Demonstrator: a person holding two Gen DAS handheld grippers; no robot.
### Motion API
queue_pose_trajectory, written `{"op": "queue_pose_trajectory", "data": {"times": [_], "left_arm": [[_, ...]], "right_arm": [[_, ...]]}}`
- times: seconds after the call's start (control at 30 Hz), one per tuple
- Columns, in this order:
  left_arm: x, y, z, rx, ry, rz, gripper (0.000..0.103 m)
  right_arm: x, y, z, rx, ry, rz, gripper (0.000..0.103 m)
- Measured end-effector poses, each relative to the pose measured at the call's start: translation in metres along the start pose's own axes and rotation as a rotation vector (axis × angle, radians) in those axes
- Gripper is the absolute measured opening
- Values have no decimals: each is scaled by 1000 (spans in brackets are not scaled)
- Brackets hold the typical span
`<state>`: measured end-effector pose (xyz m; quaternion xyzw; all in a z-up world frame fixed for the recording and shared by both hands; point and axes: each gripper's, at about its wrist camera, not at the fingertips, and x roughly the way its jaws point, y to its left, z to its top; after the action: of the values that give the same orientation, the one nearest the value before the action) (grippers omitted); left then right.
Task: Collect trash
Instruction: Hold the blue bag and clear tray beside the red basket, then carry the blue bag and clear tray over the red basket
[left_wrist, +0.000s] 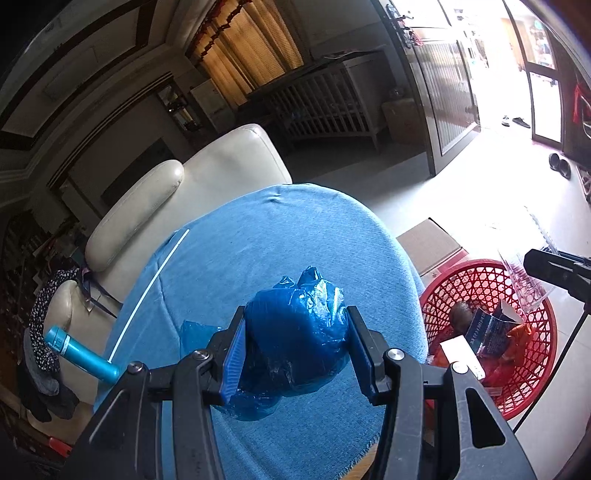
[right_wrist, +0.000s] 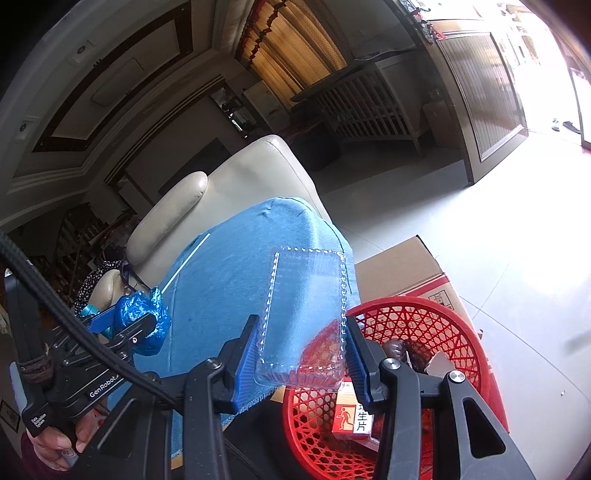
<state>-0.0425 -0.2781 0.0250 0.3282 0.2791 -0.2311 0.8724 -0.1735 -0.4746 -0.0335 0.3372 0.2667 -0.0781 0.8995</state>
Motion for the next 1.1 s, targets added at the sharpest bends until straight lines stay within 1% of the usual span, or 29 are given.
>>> {"op": "queue_pose_trajectory", "data": {"times": [0.33,0.47,1.1], "left_arm": [[5,-15,2,37,-5,-32,53],[9,-20,4,44,6,-57,53],[22,-50,11,94,38,-132,53]], "right_arm": [[-4,-12,0,23,-7,-27,46],[-4,-17,-1,33,-8,-39,46],[7,-44,1,88,10,-79,46]]}}
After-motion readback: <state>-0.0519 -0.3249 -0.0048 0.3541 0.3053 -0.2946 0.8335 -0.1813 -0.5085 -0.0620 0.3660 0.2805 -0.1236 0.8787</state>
